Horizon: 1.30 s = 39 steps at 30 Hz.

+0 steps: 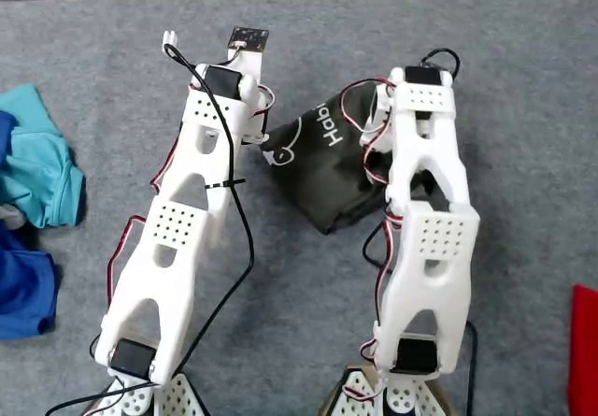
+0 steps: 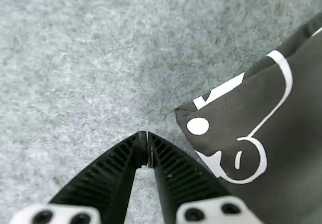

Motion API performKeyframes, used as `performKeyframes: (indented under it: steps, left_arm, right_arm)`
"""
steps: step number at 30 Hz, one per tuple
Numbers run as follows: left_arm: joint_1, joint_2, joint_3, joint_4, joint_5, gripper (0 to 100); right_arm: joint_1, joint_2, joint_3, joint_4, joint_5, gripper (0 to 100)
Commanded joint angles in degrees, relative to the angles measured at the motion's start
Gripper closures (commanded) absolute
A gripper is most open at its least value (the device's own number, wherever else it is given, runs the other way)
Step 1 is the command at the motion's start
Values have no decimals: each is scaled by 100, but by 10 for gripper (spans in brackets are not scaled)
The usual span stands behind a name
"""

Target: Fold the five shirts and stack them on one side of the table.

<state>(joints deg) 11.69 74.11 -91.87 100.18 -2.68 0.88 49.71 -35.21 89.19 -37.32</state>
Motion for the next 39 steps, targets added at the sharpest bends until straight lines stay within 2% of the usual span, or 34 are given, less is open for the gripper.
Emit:
performKeyframes:
  steps: [1, 4, 11, 20, 24, 31, 35, 39]
  left_arm:
    - [-53, -92, -281, 70, -18, 975]
    - [-44, -92, -281, 70, -18, 975]
    - [-44, -92, -281, 70, -18, 976]
    - [-53, -92, -281, 70, -18, 976]
    - [-53, -92, -281, 70, -18, 976]
    - [-281, -92, -325, 70, -35, 976]
    - [-563, -233, -290, 70, -35, 976]
    - [-835, -532, -273, 70, -35, 976]
  right_arm:
    - [-180, 295, -611, 167, -70, 624]
    - [-233, 523, -971, 360, -70, 641]
    - [-198, 945, -1604, 765, -44, 882]
    - [-180, 1191, -2114, 1090, -70, 898]
    - [-48, 1191, -2422, 1090, 105, 996]
    - [708, 1191, -3081, 1292, 237, 995]
    - [1367, 1182, -3064, 1310, 255, 995]
    - [2158, 998, -2756, 1319, 695, 995]
